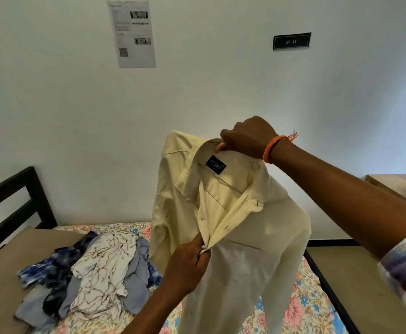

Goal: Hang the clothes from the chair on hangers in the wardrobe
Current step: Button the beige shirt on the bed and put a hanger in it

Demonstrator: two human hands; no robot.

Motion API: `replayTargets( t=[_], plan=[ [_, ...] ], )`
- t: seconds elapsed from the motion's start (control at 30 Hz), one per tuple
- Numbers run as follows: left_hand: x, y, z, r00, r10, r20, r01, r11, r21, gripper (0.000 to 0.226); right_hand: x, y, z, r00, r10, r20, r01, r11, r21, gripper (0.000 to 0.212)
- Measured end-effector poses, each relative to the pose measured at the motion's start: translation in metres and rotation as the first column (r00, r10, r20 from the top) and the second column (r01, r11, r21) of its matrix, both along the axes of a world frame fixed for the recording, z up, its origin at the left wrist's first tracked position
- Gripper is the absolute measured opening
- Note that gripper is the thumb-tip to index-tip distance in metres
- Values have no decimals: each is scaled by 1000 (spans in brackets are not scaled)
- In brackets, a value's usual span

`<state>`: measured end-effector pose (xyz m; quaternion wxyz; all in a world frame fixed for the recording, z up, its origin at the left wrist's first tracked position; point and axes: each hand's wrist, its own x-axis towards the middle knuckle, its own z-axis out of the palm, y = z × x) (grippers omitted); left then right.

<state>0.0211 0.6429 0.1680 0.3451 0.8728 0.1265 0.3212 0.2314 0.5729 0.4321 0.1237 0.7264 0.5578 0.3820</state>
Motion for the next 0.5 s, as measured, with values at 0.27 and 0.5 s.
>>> replayTargets(
  t=[0.27,0.5],
  plan=[
    [-17,32,48,973,58,-224,-44,997,66,62,-7,3,-7,991,3,-132,-1,1000,11,58],
    [30,25,130,908,420,-2,-418,905,81,56,-12,-1,-7,990,91,-107,-84,994,64,66]
  ],
)
